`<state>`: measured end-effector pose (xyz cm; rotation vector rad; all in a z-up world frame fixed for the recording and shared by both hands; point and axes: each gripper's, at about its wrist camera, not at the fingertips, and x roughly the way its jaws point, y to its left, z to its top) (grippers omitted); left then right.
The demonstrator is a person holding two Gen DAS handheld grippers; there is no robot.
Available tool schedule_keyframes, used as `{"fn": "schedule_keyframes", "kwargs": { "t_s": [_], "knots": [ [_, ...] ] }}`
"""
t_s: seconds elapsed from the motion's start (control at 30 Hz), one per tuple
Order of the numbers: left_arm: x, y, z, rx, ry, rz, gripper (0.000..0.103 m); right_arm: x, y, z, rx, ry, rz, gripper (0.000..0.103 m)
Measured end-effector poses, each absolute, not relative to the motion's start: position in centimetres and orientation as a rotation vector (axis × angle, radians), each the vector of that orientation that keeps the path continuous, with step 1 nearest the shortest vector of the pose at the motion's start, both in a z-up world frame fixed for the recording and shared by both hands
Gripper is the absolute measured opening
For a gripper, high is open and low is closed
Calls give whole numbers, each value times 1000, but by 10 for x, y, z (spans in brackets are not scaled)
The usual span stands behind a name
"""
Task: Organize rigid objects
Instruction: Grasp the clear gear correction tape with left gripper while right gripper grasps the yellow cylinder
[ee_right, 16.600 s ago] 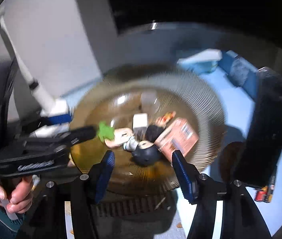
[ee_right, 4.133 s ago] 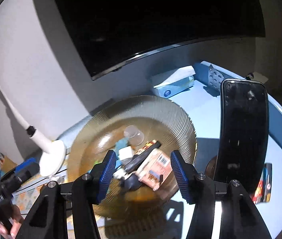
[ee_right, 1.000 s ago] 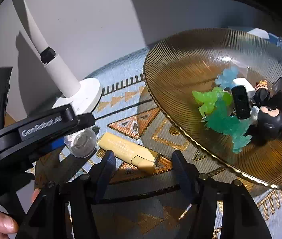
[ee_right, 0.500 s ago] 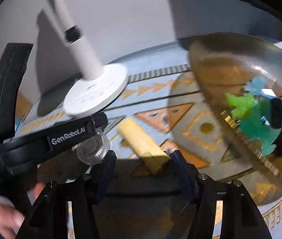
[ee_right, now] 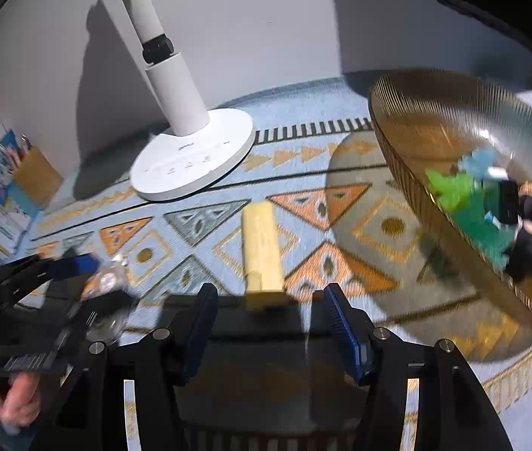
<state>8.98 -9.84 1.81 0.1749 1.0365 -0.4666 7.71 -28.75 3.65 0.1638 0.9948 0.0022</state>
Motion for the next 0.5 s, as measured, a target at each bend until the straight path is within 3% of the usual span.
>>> {"fn": "schedule_keyframes", "kwargs": {
  "t_s": [0.17, 0.27, 0.3, 0.33, 0.4, 0.5],
  "knots": [
    [71, -110, 12, 196, 1027, -420, 84, 96, -279, 29, 87, 1011, -24, 57],
    [68, -123, 9, 251, 989, -380, 68, 103, -270, 26, 9, 1008, -55, 57],
    [67, -124, 11, 247, 988, -395, 49, 104, -268, 25, -10, 1009, -59, 50],
    [68, -126, 14, 245, 989, -403, 45, 105, -264, 26, -24, 1004, -40, 43],
    [66, -126, 18, 256, 981, -386, 44, 105, -257, 26, -45, 1003, -25, 30],
    [57, -119, 24, 240, 982, -382, 44, 97, -254, 29, -34, 1016, 20, 25]
  ]
}}
